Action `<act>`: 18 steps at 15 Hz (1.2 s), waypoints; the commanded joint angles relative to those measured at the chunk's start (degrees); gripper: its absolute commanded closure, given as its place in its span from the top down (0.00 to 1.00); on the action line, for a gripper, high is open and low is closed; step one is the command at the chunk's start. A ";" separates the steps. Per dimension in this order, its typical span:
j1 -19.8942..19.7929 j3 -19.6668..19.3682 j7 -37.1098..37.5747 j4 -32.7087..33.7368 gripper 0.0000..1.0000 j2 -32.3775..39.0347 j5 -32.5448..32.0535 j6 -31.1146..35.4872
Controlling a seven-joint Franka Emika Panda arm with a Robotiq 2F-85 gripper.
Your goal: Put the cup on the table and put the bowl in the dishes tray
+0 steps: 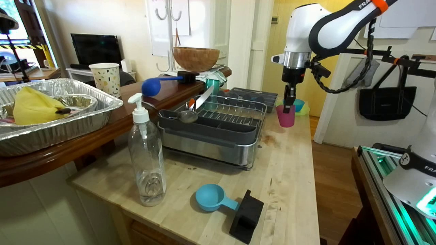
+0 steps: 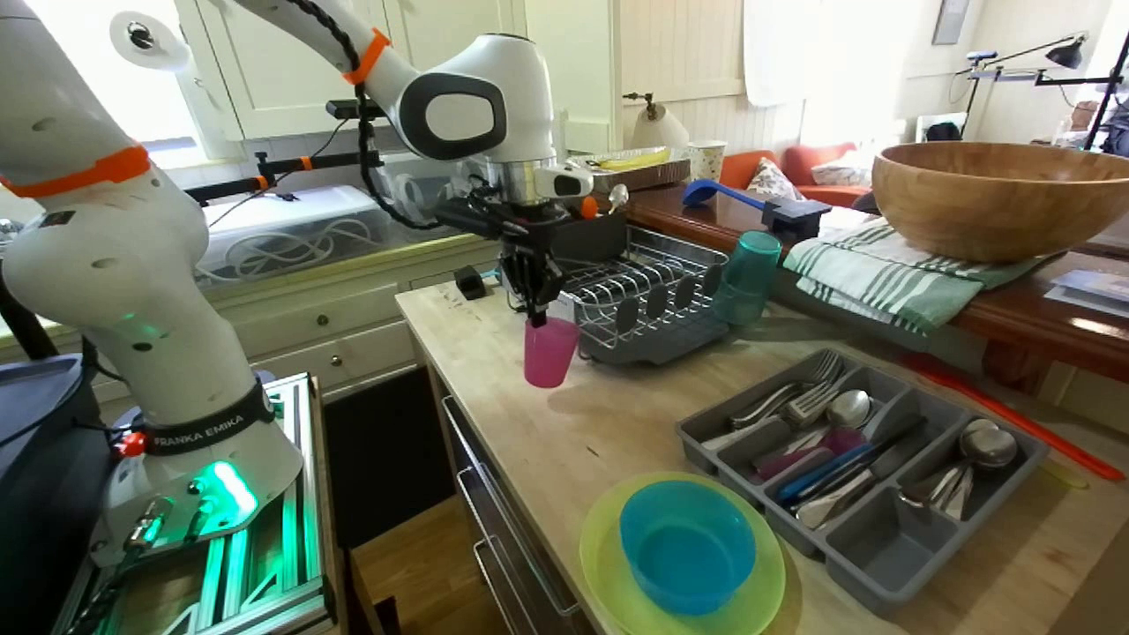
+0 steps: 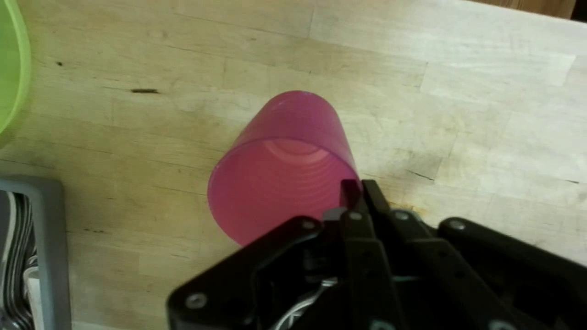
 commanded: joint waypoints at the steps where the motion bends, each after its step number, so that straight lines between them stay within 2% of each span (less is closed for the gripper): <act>1: 1.18 0.05 0.45 -4.32 0.01 -3.82 2.23 2.28; 10: 0.88 0.55 2.33 -9.95 0.01 -5.80 0.54 12.07; 12: 0.87 0.63 2.56 -7.87 0.01 -3.85 0.39 12.83; 18: 0.30 1.00 3.52 -7.64 0.01 -3.40 -1.32 14.23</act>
